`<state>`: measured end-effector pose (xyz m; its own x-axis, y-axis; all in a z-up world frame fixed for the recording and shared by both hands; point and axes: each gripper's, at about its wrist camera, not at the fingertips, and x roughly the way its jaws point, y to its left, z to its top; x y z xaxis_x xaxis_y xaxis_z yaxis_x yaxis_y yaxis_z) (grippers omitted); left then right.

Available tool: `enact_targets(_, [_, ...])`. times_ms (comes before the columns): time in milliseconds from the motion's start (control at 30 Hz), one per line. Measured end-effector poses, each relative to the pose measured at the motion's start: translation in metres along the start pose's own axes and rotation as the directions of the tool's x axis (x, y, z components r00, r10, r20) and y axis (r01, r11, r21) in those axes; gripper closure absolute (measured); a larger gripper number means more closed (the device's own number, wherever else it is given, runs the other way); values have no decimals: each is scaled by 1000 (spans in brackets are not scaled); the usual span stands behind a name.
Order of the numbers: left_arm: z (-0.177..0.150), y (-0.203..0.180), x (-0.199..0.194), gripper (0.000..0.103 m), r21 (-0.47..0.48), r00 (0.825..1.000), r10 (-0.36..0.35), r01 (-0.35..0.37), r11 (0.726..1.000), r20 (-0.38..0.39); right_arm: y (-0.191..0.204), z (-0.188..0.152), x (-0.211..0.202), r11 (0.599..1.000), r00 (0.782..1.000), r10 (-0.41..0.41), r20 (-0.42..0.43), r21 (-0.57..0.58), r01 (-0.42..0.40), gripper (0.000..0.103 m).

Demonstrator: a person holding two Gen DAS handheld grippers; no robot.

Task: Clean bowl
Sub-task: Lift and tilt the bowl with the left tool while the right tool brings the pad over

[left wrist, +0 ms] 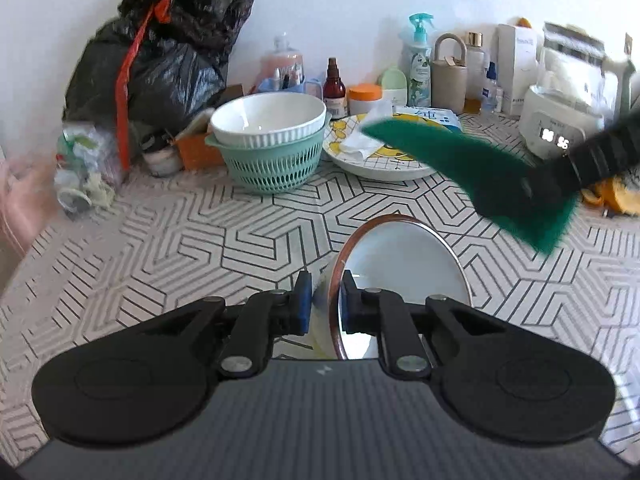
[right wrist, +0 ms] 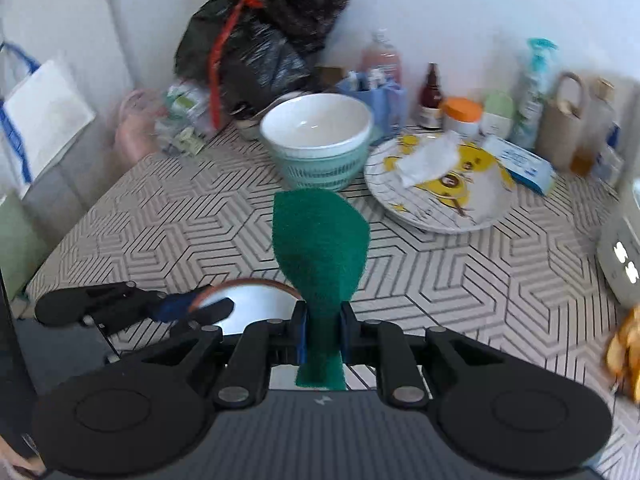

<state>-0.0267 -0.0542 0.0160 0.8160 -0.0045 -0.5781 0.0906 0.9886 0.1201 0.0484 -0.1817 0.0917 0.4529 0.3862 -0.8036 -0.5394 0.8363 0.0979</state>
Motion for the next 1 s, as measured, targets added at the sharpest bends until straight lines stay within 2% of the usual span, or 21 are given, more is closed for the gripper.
enact_targets(200, [-8,-10,-8,90,50,998,-10,7,999,56,19,18,21,998,997,22,-70,-65,-26,87])
enact_targets(467, [-10,-11,-6,90,77,998,17,-21,997,53,23,17,34,996,993,41,-113,-78,-50,87])
enact_targets(700, [-11,-7,-5,90,68,997,-10,5,998,75,22,11,37,994,986,71,-148,-70,-82,86])
enact_targets(833, [-13,-8,-5,90,83,995,-20,12,997,94,21,7,39,995,987,76,-143,-57,-85,86])
enact_targets(1000, [-16,-12,-6,90,121,994,-12,-2,993,112,5,17,27,992,987,128,-98,17,-127,86])
